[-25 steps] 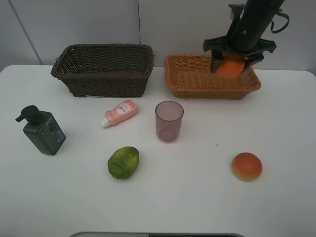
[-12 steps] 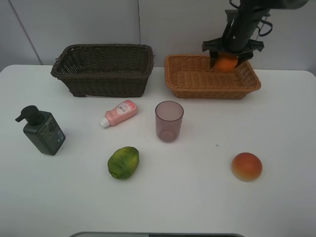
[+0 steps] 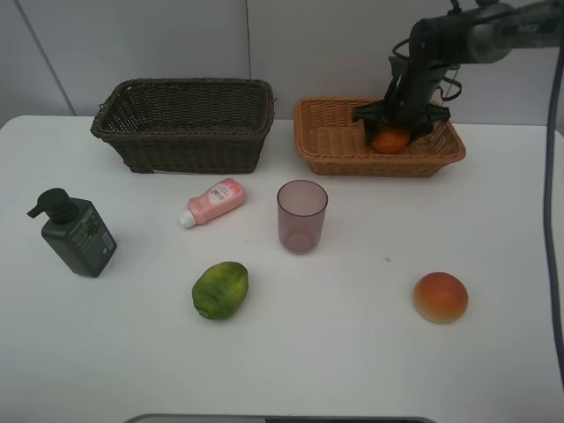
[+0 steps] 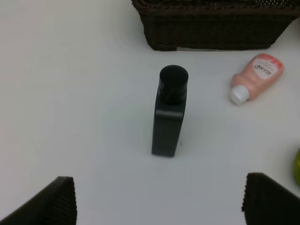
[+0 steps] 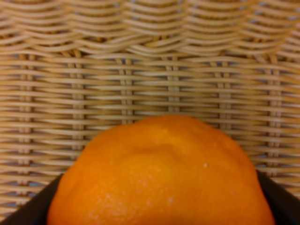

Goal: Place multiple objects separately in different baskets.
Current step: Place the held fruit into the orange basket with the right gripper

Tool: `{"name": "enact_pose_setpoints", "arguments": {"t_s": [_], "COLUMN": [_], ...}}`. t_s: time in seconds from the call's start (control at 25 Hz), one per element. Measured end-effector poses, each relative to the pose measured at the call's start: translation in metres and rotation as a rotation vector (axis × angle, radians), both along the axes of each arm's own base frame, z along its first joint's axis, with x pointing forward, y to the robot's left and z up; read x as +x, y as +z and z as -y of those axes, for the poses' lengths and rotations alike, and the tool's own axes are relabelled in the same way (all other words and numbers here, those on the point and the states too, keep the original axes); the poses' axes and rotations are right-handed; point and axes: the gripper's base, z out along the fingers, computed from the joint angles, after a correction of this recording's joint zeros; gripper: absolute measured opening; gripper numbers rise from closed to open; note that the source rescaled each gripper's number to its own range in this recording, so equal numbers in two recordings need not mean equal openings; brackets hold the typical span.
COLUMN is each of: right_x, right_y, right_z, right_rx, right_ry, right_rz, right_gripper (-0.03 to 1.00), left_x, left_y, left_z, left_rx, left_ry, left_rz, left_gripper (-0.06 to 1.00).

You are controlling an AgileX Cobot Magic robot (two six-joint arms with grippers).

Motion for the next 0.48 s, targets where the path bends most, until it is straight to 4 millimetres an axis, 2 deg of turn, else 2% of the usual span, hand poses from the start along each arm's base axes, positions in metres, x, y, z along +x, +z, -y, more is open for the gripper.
{"name": "enact_pose_setpoints", "arguments": {"t_s": [0.12,0.16,0.2,0.24,0.28,0.36,0.48], "right_x": [0.001,0.001,0.001,0.001,0.001,0.001,0.001], "right_y": [0.000,0.000,0.000,0.000,0.000,0.002,0.015], "right_z": [0.000,0.000,0.000,0.000,0.000,0.000,0.000], "right_rx": [0.005,0.006,0.006,0.006,0.006,0.007,0.013], "right_ry": [-0.009,-0.008,-0.008,-0.008,-0.008,-0.008,-0.008], "right_rz": [0.006,0.009,0.010,0.010,0.011,0.016,0.042], "right_gripper": [0.34,0.41,0.55,0.73,0.85,0.95,1.00], "left_x": [0.000,0.000,0.000,0.000,0.000,0.000,0.000], "left_y": [0.000,0.000,0.000,0.000,0.000,0.000,0.000], "left_z": [0.000,0.000,0.000,0.000,0.000,0.000,0.000], "left_rx": [0.000,0.000,0.000,0.000,0.000,0.000,0.000], "left_ry": [0.000,0.000,0.000,0.000,0.000,0.000,0.000], "left_rz": [0.000,0.000,0.000,0.000,0.000,0.000,0.000], "left_gripper": [0.92,0.92,0.92,0.92,0.92,0.92,0.92]}}
